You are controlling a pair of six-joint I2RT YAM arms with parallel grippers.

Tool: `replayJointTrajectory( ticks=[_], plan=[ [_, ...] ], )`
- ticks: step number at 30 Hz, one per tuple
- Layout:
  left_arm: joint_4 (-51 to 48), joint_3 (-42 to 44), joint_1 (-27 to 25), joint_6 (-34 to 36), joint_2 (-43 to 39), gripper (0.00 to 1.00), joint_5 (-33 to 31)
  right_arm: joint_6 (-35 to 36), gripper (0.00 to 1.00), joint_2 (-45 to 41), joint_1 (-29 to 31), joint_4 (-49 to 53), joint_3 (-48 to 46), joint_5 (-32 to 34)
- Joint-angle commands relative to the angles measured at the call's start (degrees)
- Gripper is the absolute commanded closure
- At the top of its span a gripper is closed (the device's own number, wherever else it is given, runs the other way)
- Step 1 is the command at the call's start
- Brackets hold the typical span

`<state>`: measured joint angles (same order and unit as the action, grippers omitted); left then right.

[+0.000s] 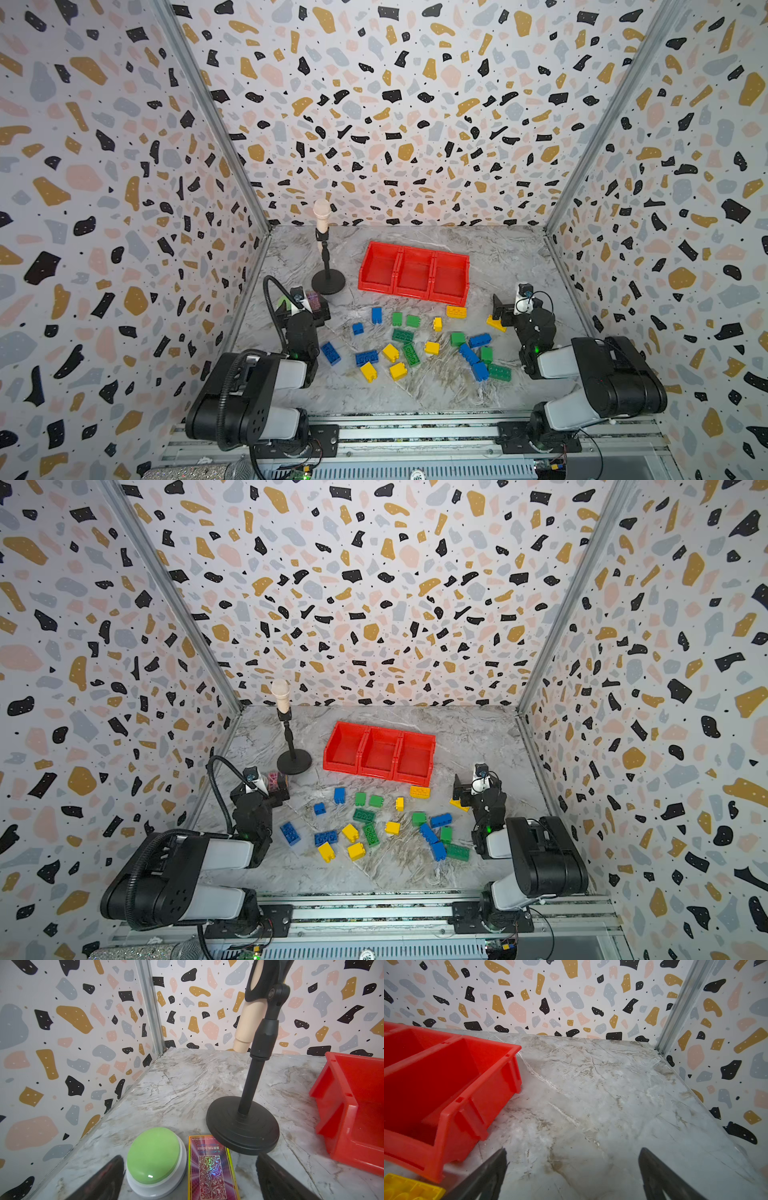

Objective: Sort the legos into containers by color

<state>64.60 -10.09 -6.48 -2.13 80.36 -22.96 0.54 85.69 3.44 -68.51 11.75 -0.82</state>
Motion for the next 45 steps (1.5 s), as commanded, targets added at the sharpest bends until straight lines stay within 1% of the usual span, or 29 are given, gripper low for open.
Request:
replayJointTrajectory(
  ticks=[1,24,29,31,32,33,34,36,38,40,43,45],
  plan=[
    [3.2,0.2,-0.1,0.2,-0.5,0.0,-0.3,0.5,0.01,-0.7,0.1,-0.1,1.3,-0.2],
    [2.7,-0.1,-0.1,0.4,-0.3,0.0,-0.2,0.4,0.01,-0.4,0.2,0.2,1.5,-0.1],
    [3.2,0.4,-0.1,0.4,-0.9,0.0,0.0,0.8,0.01,-1.9,0.4,0.1,1.2,-0.3],
    [3.6,0.4,-0.2,0.5,-1.0,0.0,0.1,1.4,0.01,-5.6,1.2,7.0,3.5,1.4],
    [0.0,-1.5,-0.2,0.5,-1.7,0.0,0.0,1.2,0.01,-7.9,1.5,11.8,5.3,2.7],
    [-7.2,-4.8,-0.2,0.6,-3.0,0.0,0.1,0.6,0.01,-10.2,1.8,16.5,7.3,4.4],
    [-13.1,-7.8,-0.2,0.4,-3.7,0.0,-0.3,-1.2,0.01,-12.1,1.9,20.9,9.2,6.2],
    [-21.7,-13.4,-0.2,0.1,-4.0,0.0,-0.8,-6.0,0.01,-15.5,1.7,33.4,15.1,9.9],
    [-25.3,-16.2,-0.2,0.1,-4.7,0.0,0.5,-8.8,0.01,-17.0,1.8,45.4,20.3,11.0],
    [-26.0,-17.2,-0.2,-1.0,-6.5,0.0,3.4,-10.9,0.01,-17.6,1.9,55.3,25.1,11.1],
    [-28.1,-18.9,-0.4,-3.7,-9.5,0.0,9.0,-11.9,0.01,-19.0,2.5,63.1,27.7,11.1],
    [-31.7,-21.1,-1.8,-4.8,-10.7,0.0,10.6,-13.0,0.01,-20.6,2.6,66.3,27.6,11.9]
  ],
)
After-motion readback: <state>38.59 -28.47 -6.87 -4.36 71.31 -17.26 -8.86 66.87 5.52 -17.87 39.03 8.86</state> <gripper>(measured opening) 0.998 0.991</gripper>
